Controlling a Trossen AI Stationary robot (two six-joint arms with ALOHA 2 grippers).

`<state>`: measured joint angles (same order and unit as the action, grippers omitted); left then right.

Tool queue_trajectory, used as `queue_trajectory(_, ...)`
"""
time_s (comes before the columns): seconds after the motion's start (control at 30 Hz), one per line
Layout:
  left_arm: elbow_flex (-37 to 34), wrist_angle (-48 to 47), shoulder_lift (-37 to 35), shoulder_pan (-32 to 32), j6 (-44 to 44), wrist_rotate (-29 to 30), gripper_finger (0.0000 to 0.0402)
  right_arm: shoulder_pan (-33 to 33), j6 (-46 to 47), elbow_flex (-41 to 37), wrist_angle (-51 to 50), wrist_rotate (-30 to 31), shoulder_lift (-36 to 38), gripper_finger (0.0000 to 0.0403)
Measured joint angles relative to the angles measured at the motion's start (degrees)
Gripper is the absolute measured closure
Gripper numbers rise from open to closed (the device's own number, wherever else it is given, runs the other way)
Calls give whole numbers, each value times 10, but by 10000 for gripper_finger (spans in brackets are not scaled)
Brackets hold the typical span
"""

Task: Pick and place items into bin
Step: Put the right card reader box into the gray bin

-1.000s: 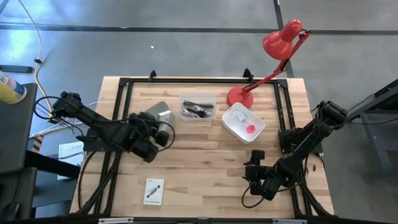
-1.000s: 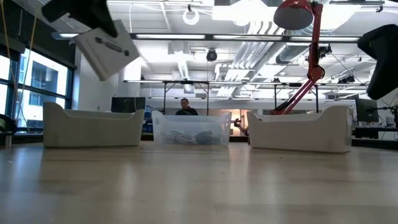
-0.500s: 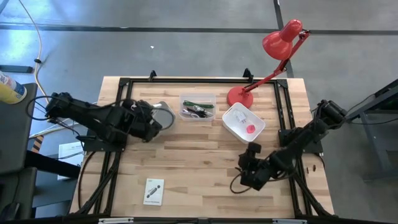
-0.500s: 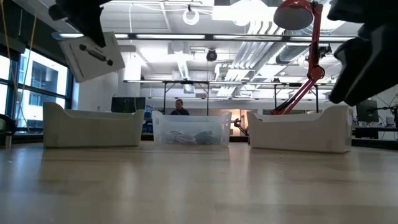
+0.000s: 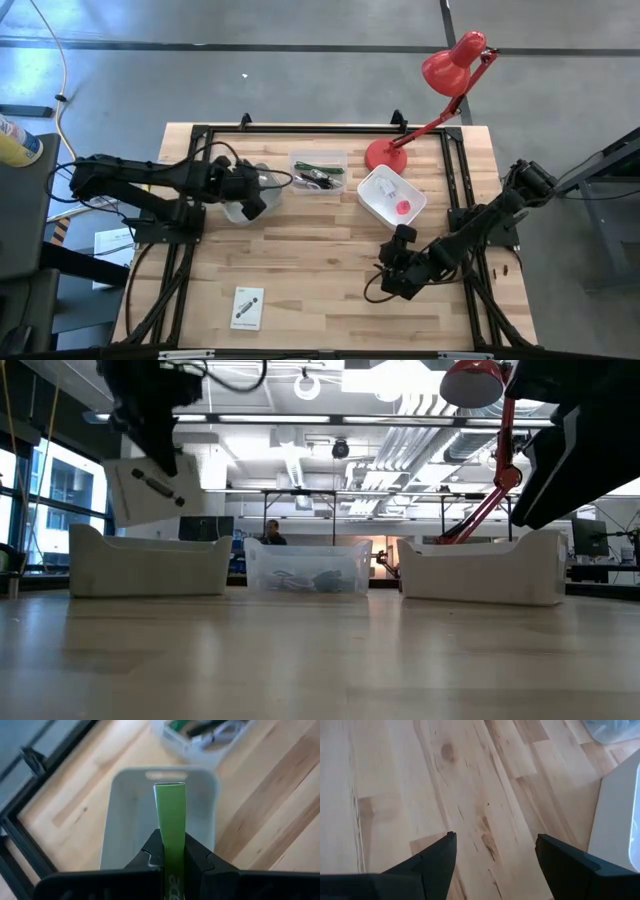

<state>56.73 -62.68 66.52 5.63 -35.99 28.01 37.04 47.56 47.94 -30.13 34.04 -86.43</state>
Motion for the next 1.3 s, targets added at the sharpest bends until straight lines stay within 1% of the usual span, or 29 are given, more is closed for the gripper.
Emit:
queue_trajectory(0.2,-30,56,0,47,80,-72,396,2,1,0,0,-7,0,144)
queue_trajectory(0.33,-53,91,0,95,134,-128,396,2,0,0,0,-13,0,144)
queue_trajectory(0.53,-75,104,0,145,187,-164,396,2,1,0,-1,-25,0,144)
queue_trajectory(0.73,-100,142,0,201,233,-231,396,2,4,0,-3,-27,0,144)
queue_trajectory(1.1,-108,151,0,271,309,-314,395,1,14,0,-5,-25,0,144)
queue_trajectory(1.3,-108,152,5,285,327,-341,395,1,15,0,-5,-17,0,144)
